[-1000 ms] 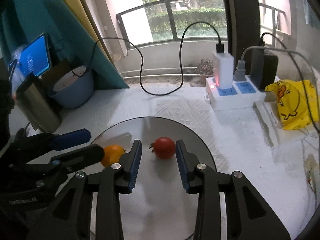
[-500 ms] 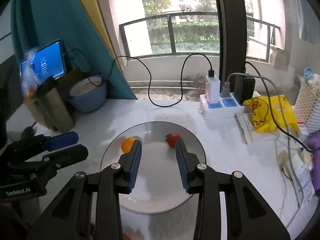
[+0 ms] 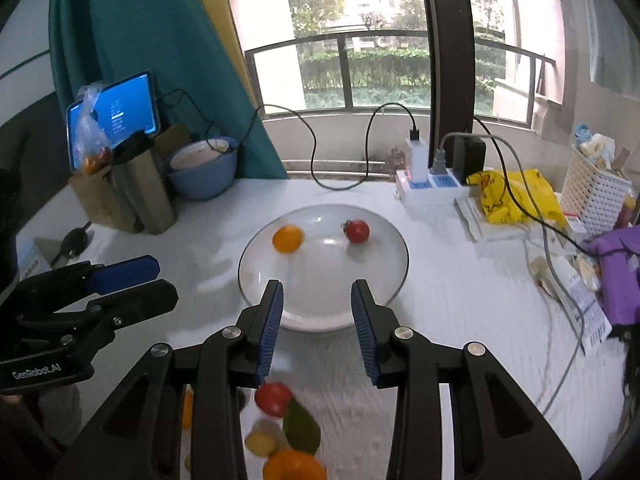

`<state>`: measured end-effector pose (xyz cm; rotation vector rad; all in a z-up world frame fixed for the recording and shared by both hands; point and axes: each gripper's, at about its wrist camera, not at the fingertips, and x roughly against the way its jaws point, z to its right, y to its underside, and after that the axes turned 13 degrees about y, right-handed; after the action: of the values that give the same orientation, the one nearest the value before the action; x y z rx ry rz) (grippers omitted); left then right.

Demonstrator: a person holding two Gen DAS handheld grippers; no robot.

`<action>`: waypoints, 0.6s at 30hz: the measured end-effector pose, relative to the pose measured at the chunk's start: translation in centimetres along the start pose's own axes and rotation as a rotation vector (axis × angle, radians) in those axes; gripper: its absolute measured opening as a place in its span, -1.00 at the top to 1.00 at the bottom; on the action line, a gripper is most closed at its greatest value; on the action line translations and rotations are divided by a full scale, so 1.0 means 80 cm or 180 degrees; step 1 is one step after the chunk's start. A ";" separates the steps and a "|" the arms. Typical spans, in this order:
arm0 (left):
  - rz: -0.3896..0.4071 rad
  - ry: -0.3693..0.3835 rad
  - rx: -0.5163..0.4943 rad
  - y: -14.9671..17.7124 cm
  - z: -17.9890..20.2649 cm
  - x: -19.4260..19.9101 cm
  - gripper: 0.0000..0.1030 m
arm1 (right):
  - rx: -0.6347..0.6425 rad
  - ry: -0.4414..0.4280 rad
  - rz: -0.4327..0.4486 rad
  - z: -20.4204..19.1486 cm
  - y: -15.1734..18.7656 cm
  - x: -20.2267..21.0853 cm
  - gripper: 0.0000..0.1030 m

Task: Organize fruits
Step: 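Move both open grippers back to the fruit cluster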

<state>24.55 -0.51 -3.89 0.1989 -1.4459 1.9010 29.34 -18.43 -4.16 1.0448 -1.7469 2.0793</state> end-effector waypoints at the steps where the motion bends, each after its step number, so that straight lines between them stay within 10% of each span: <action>1: -0.0016 0.0012 0.0004 0.006 0.004 0.001 0.09 | 0.0005 0.0000 -0.0012 -0.001 0.004 0.003 0.27; 18: -0.0333 0.0125 0.0112 0.091 0.045 0.001 0.09 | 0.0034 -0.0064 -0.0277 0.005 0.087 0.030 0.00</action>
<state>18.91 -4.42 -8.20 0.2476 -1.3509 1.8366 23.64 -21.28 -7.91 1.1275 -1.6701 2.0345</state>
